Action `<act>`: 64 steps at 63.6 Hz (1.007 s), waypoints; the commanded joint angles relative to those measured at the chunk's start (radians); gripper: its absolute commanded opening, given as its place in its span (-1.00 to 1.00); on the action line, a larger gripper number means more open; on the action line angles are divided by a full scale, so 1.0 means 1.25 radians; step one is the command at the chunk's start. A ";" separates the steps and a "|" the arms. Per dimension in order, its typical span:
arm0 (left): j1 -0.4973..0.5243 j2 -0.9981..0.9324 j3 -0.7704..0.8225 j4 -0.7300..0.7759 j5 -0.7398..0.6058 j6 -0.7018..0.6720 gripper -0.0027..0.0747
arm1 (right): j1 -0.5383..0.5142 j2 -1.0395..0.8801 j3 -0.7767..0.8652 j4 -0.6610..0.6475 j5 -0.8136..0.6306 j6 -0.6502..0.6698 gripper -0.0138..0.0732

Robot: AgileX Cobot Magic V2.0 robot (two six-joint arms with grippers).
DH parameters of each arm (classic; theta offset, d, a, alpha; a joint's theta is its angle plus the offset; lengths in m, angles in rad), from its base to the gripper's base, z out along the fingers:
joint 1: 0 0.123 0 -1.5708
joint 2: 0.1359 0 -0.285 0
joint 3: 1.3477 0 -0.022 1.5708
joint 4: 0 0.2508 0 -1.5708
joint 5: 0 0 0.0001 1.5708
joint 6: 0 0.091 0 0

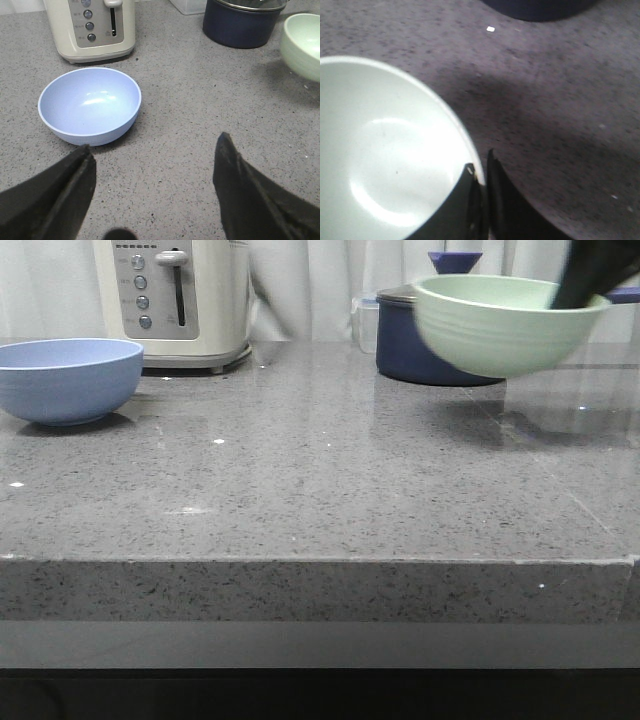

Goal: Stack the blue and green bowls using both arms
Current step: 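Carry the green bowl toward the blue bowl and set it down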

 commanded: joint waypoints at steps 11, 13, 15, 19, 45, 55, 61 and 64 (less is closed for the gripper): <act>-0.007 0.004 -0.026 -0.007 -0.062 0.002 0.34 | 0.181 0.000 -0.081 -0.092 -0.082 0.110 -0.81; -0.007 0.004 -0.026 -0.007 -0.062 0.002 0.34 | 0.194 0.013 -0.093 -0.094 -0.078 0.115 -0.81; -0.007 0.004 -0.026 -0.007 -0.062 0.002 0.34 | 0.205 0.026 -0.106 -0.095 -0.075 0.121 -0.81; -0.007 0.004 -0.026 -0.007 -0.062 0.002 0.34 | 0.224 0.056 -0.131 -0.095 -0.073 0.132 -0.81; -0.007 0.004 -0.026 -0.007 -0.062 0.002 0.34 | 0.233 0.158 -0.186 -0.095 -0.058 0.141 -0.76; -0.007 0.004 -0.026 -0.007 -0.062 0.002 0.34 | 0.233 0.162 -0.186 -0.095 -0.065 0.141 -0.50; -0.007 0.004 -0.026 -0.007 -0.062 0.002 0.34 | 0.233 0.162 -0.186 -0.095 -0.067 0.141 -0.24; -0.007 0.004 -0.026 -0.007 -0.062 0.002 0.34 | 0.233 0.162 -0.186 -0.095 -0.067 0.141 -0.10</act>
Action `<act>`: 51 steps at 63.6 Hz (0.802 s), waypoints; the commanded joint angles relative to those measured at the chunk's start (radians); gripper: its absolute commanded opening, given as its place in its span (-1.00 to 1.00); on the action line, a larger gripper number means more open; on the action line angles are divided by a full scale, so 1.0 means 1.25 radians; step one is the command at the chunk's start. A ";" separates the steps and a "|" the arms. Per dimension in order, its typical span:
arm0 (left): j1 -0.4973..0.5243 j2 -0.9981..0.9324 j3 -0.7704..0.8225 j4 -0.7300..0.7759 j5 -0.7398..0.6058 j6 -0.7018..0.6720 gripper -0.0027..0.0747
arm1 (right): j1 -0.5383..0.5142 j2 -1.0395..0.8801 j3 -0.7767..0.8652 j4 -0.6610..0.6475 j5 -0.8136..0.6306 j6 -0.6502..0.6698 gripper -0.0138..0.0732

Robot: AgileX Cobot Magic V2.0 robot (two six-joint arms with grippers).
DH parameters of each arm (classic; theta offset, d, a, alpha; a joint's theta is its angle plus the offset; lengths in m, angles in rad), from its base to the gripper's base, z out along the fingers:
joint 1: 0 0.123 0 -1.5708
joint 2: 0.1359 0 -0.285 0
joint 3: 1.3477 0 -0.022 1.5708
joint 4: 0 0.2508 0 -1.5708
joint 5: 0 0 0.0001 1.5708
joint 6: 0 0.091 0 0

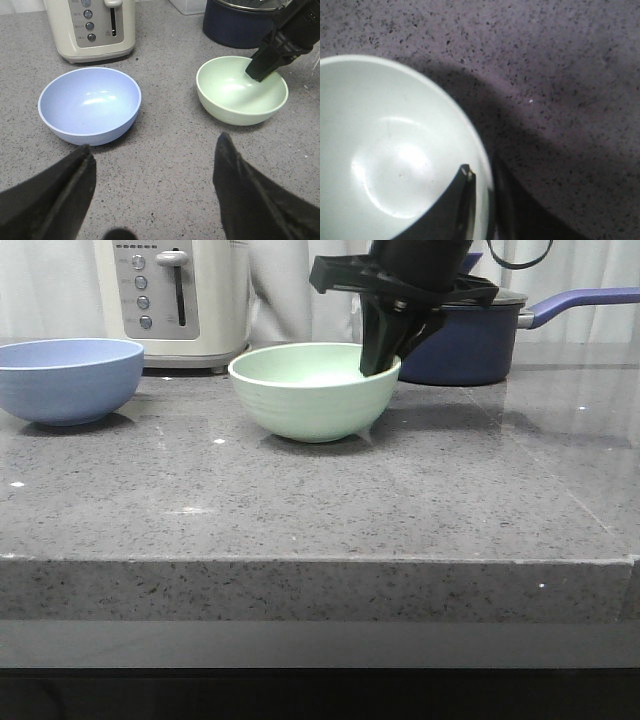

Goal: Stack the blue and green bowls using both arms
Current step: 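Carry the green bowl toward the blue bowl and set it down, then release the green bowl and raise the right gripper away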

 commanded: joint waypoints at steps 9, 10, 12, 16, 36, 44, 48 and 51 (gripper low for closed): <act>-0.007 0.004 -0.026 -0.007 -0.062 0.002 0.34 | -0.002 -0.055 -0.027 0.001 -0.035 -0.002 0.14; -0.007 0.004 -0.026 -0.007 -0.062 0.002 0.34 | -0.002 -0.057 -0.027 0.001 -0.035 -0.002 0.14; -0.007 0.004 -0.026 -0.007 -0.062 0.002 0.34 | -0.002 -0.064 -0.027 0.001 -0.035 -0.002 0.14; -0.007 0.004 -0.026 -0.007 -0.062 0.002 0.34 | -0.003 -0.085 -0.027 0.001 -0.036 -0.002 0.13; -0.007 0.004 -0.026 -0.007 -0.061 0.002 0.34 | -0.003 -0.274 0.047 -0.026 -0.045 -0.014 0.13; -0.007 0.004 -0.026 -0.007 -0.061 0.002 0.34 | -0.003 -0.374 0.142 -0.033 -0.093 -0.014 0.13; -0.007 0.004 -0.026 -0.007 -0.061 0.002 0.34 | -0.003 -0.414 0.188 -0.033 -0.128 -0.014 0.13; -0.007 0.004 -0.026 -0.007 -0.061 0.002 0.34 | -0.003 -0.440 0.224 -0.033 -0.155 -0.014 0.13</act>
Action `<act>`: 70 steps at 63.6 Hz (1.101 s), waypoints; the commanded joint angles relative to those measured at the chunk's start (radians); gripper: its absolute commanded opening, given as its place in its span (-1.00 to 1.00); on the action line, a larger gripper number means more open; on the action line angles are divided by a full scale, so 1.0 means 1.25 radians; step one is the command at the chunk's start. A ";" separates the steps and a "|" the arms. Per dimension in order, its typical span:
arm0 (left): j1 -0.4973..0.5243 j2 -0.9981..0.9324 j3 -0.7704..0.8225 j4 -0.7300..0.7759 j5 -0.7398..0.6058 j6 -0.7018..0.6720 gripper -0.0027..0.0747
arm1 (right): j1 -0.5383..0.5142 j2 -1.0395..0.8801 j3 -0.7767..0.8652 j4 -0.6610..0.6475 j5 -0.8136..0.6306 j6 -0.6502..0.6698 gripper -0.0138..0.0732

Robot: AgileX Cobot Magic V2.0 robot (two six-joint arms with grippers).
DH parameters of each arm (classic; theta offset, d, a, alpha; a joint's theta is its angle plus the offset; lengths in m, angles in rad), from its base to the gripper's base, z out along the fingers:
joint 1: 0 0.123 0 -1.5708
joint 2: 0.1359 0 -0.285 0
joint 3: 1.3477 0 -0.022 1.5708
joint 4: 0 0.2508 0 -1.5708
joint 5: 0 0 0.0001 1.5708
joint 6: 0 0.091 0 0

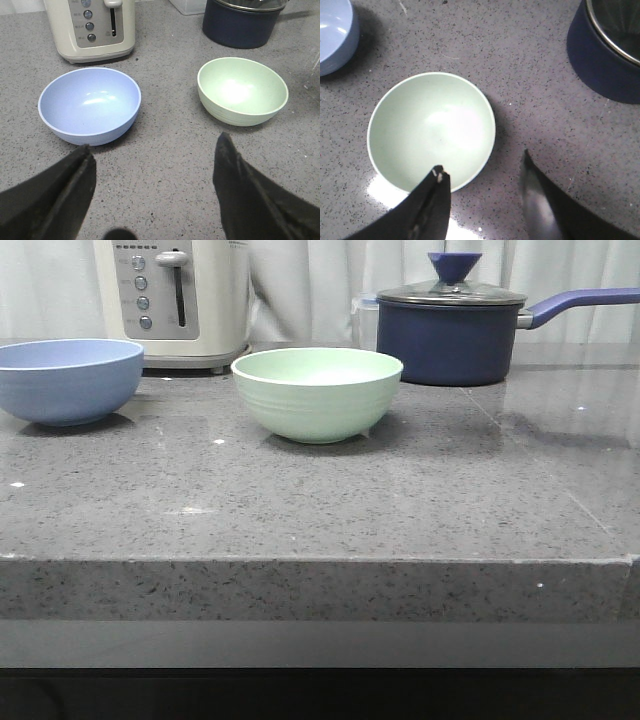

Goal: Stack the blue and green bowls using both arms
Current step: 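Release the green bowl and raise the right gripper away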

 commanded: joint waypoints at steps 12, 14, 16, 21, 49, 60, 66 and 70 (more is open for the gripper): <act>-0.007 0.004 -0.026 -0.007 -0.061 0.002 0.34 | -0.003 -0.099 0.146 -0.008 -0.126 -0.020 -0.18; -0.007 0.004 -0.026 -0.007 -0.061 0.002 0.34 | -0.003 -0.099 0.166 -0.008 -0.139 -0.020 -0.31; -0.007 0.004 -0.026 -0.007 -0.061 0.002 0.34 | -0.003 -0.098 0.182 -0.008 -0.153 -0.020 -0.43; -0.007 0.004 -0.026 -0.007 -0.061 0.002 0.34 | -0.003 -0.097 0.224 -0.001 -0.202 -0.020 -0.66; -0.007 0.004 -0.026 -0.007 -0.061 0.002 0.34 | -0.003 -0.034 0.301 0.033 -0.280 -0.020 -0.82; -0.007 0.004 -0.026 -0.007 -0.061 0.002 0.34 | -0.003 0.019 0.300 0.070 -0.298 -0.020 -0.82; -0.007 0.004 -0.025 -0.007 -0.061 0.002 0.34 | -0.003 0.035 0.297 0.074 -0.304 -0.021 -0.82; -0.007 0.004 -0.025 -0.007 -0.061 0.002 0.34 | -0.003 0.037 0.297 0.079 -0.307 -0.021 -0.82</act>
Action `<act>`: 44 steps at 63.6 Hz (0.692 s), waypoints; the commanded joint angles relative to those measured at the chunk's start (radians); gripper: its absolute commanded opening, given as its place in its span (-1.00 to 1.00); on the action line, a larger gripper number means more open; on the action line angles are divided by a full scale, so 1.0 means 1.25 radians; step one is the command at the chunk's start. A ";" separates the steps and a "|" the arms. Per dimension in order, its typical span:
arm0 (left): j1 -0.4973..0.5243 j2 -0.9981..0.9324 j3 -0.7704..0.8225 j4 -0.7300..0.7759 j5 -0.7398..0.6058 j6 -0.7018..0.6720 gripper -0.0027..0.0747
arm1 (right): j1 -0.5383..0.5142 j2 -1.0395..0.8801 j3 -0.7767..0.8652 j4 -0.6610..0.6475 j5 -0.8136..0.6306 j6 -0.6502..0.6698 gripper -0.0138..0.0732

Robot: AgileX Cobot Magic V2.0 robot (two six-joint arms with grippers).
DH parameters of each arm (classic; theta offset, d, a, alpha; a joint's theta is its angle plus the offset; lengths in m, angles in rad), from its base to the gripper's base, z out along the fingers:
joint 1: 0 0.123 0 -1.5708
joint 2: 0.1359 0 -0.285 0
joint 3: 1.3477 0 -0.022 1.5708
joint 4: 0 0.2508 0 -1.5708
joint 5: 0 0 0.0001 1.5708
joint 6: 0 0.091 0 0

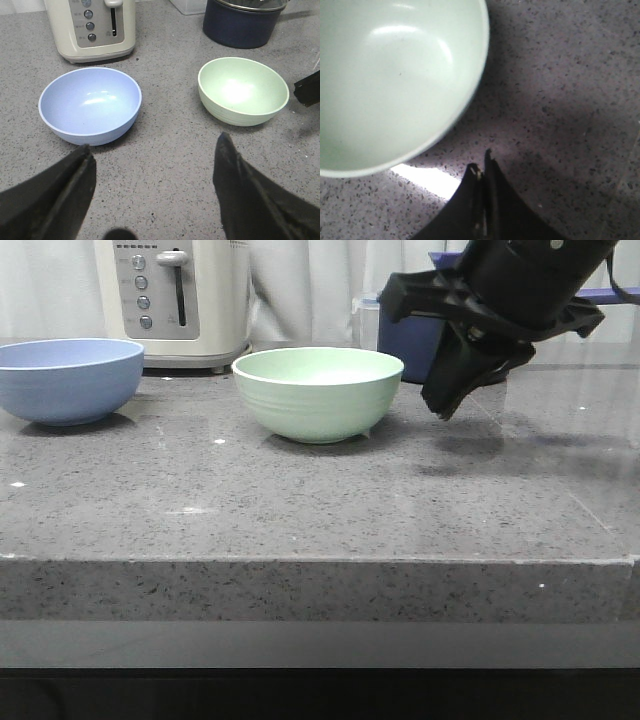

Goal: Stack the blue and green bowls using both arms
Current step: 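Release the green bowl and raise the right gripper away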

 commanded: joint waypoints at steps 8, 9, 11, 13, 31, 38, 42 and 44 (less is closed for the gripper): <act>-0.007 0.004 -0.025 -0.007 -0.063 0.002 0.34 | -0.003 -0.024 -0.021 0.029 -0.054 -0.014 -0.82; -0.007 0.004 -0.025 -0.007 -0.063 0.002 0.34 | -0.003 -0.024 -0.021 0.030 -0.054 -0.018 -0.82; -0.007 0.004 -0.025 -0.007 -0.063 0.002 0.34 | -0.003 -0.024 -0.021 0.038 -0.054 -0.029 -0.82; -0.007 0.004 -0.025 -0.007 -0.063 0.002 0.34 | -0.003 -0.024 -0.021 0.045 -0.054 -0.041 -0.82; -0.007 0.004 -0.025 -0.007 -0.063 0.002 0.34 | -0.003 -0.024 -0.021 0.109 -0.054 -0.144 -0.82; -0.007 0.004 -0.025 -0.007 -0.063 0.002 0.34 | -0.003 -0.024 -0.021 0.109 -0.054 -0.154 -0.82; -0.007 0.004 -0.025 -0.007 -0.063 0.002 0.34 | -0.003 -0.024 -0.021 0.109 -0.054 -0.178 -0.82; -0.007 0.004 -0.025 -0.007 -0.063 0.002 0.34 | -0.003 -0.024 -0.021 0.109 -0.053 -0.191 -0.82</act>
